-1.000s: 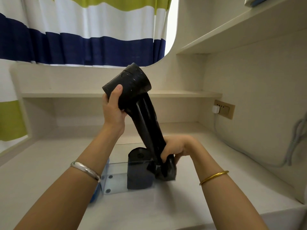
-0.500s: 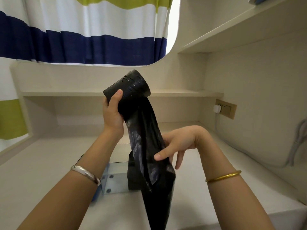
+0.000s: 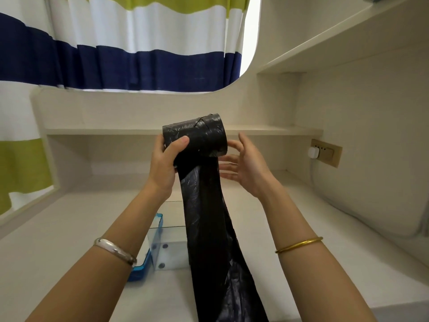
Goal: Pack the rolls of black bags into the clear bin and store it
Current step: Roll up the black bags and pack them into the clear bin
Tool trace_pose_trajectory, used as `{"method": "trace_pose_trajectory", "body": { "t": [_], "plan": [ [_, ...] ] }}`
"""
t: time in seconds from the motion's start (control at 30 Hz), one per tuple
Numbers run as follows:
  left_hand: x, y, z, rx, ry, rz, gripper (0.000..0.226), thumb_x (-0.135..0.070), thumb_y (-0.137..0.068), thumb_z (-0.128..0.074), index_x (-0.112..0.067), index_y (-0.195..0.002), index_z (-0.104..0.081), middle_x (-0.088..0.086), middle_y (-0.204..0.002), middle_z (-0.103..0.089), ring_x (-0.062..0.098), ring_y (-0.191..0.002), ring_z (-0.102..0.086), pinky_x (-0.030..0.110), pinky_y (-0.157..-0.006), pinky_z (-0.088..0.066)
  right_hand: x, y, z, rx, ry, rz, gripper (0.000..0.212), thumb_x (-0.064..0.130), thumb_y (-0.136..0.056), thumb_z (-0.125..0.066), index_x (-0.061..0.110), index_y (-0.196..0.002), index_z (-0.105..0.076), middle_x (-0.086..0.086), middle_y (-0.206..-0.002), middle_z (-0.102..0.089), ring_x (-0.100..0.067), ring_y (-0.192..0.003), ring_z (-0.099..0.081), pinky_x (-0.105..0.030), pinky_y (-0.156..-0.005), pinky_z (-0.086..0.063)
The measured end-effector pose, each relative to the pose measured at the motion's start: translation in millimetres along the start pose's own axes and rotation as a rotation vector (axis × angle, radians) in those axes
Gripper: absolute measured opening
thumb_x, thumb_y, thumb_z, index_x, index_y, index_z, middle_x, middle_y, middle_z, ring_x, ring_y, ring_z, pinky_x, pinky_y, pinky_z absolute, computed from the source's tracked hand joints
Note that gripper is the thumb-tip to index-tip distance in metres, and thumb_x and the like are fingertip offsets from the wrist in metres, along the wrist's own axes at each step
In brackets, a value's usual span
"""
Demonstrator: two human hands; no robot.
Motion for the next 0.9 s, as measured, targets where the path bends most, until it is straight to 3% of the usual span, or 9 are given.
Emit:
{"method": "trace_pose_trajectory", "body": {
  "t": [0.1, 0.2, 0.33, 0.47, 0.6, 0.9],
  "plan": [
    [4, 2, 1, 0.028, -0.036, 0.04, 0.077, -0.049, -0.054, -0.062, -0.009, -0.119, -0.048, 0.002, -0.096, -0.059, 0.013, -0.089, -0.061, 0.021, -0.067, -0.053, -2, -3, -5, 0.053, 0.046, 0.058, 0.054, 0.064, -0.092, -0.019, 0.031, -0.12, -0.051, -0.009, -0.112, -0.062, -0.03, -0.108, -0.06, -0.042, -0.093, -0.046],
    [8, 4, 2, 0.051, -0.065, 0.073, 0.079, -0.049, -0.054, -0.062, -0.006, -0.12, -0.05, 0.003, -0.096, -0.061, 0.015, -0.088, -0.063, 0.024, -0.066, -0.051, -2, -3, -7, 0.111, 0.078, 0.076, 0.048, 0.068, -0.087, -0.03, 0.034, -0.108, -0.057, -0.003, -0.108, -0.064, -0.025, -0.108, -0.059, -0.043, -0.094, -0.045],
    [10, 4, 3, 0.077, -0.073, 0.061, 0.073, -0.044, -0.054, -0.065, -0.007, -0.115, -0.049, 0.001, -0.091, -0.063, 0.003, -0.072, -0.067, 0.017, -0.059, -0.052, -5, -4, -7, 0.177, 0.126, 0.063, 0.056, 0.058, -0.074, -0.053, 0.023, -0.116, -0.054, -0.007, -0.117, -0.062, -0.021, -0.103, -0.061, -0.041, -0.092, -0.049],
    [8, 7, 3, 0.123, -0.091, 0.045, 0.066, -0.034, -0.058, -0.068, -0.008, -0.115, -0.047, 0.001, -0.092, -0.062, 0.0, -0.07, -0.068, 0.014, -0.057, -0.051, -9, -4, -4, 0.234, 0.061, 0.017, 0.058, 0.05, -0.072, -0.06, 0.017, -0.118, -0.052, -0.012, -0.115, -0.058, -0.026, -0.099, -0.062, -0.041, -0.085, -0.053],
    [6, 10, 1, 0.163, -0.11, 0.037, 0.075, -0.036, -0.055, -0.071, -0.011, -0.121, -0.045, 0.004, -0.1, -0.061, 0.011, -0.084, -0.066, 0.017, -0.062, -0.053, -14, -4, -1, 0.223, 0.004, -0.019, 0.072, 0.056, -0.07, -0.061, 0.013, -0.127, -0.052, -0.019, -0.126, -0.058, -0.034, -0.104, -0.063, -0.048, -0.087, -0.054],
    [4, 13, 5, 0.304, -0.186, 0.02, 0.064, -0.037, -0.051, -0.073, -0.041, -0.109, -0.045, 0.002, -0.11, -0.056, 0.024, -0.103, -0.059, 0.024, -0.072, -0.056, -18, -2, 5, 0.222, -0.085, -0.091, 0.034, 0.051, -0.086, -0.048, 0.025, -0.103, -0.062, -0.004, -0.103, -0.066, -0.024, -0.094, -0.063, -0.046, -0.086, -0.051]
  ]
}}
Point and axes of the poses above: each hand's wrist, its own y-axis away from the middle knuckle, its own z-axis out of the back of the hand, x = y × z, the point moved 2 cm from there along -y, towards the middle knuckle
